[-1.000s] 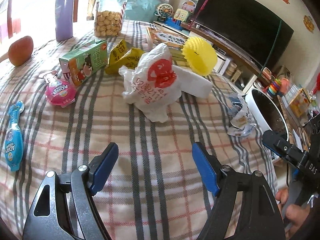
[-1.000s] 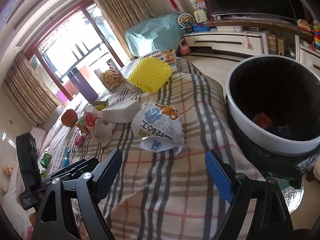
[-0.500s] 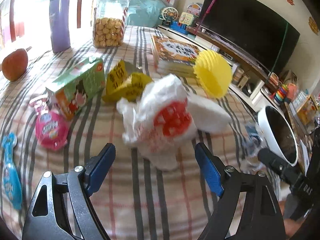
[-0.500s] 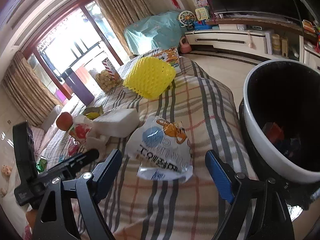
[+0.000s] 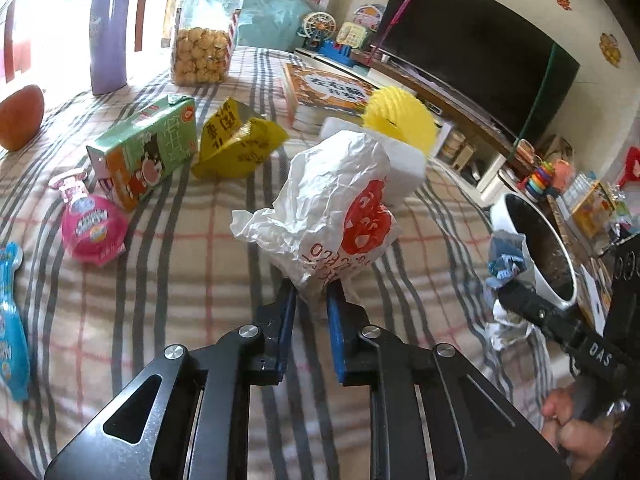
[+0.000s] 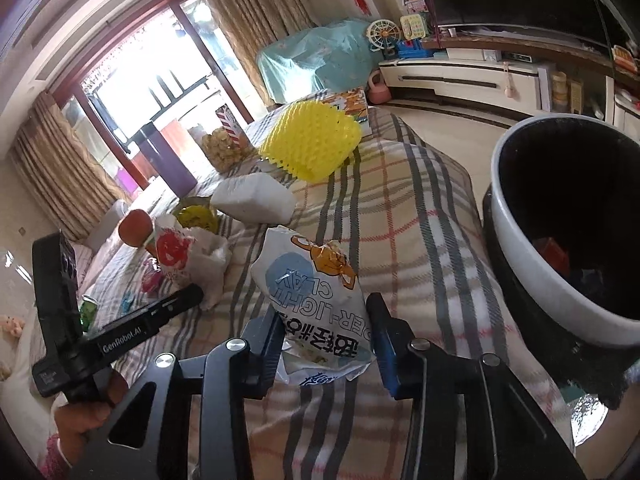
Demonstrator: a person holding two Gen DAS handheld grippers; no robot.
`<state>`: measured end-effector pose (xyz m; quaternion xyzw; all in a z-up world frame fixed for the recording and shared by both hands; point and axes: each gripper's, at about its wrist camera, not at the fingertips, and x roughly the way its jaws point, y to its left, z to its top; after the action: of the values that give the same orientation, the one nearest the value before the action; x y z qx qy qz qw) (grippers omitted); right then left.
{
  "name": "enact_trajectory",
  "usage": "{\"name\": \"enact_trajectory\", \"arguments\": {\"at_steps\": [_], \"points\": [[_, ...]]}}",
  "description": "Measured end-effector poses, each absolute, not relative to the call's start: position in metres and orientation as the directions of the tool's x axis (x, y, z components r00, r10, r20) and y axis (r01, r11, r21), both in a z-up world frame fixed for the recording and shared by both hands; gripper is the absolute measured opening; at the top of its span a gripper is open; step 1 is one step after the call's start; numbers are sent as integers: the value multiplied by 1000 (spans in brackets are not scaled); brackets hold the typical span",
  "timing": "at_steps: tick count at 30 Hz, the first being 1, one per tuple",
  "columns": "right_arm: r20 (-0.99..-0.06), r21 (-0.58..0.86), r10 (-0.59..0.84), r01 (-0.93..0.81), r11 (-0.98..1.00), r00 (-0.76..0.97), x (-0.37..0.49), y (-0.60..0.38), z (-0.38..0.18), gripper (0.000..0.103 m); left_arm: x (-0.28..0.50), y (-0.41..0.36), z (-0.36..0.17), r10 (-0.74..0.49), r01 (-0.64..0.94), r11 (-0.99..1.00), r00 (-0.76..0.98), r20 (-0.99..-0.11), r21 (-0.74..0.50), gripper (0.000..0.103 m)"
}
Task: Collect trash
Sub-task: 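Carry both held bags over the trash bin with both tools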
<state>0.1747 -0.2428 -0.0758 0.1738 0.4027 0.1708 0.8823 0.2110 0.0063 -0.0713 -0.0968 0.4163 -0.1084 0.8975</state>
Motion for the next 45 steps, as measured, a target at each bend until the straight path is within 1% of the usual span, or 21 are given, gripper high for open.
{"name": "enact_trajectory", "arguments": {"at_steps": [8,17,32,45], "points": [[-622,462,433,-140,876,652,158,-265,-63,41,187,-27,-59,-338,207,941,621,-707,-269,14],[-612,461,390,-90,883,688,144,-296,-54,41,184,-74,-50,-406,317,911,586,-702,-262,13],[-583,471,296,19,882,757,129,-360,-43,41,186,-133,-37,-460,439,870,554,-694,-226,13],[-570,482,245,78,873,784,130,-397,-41,41,194,-182,-22,-485,516,837,540,-688,-184,13]]}}
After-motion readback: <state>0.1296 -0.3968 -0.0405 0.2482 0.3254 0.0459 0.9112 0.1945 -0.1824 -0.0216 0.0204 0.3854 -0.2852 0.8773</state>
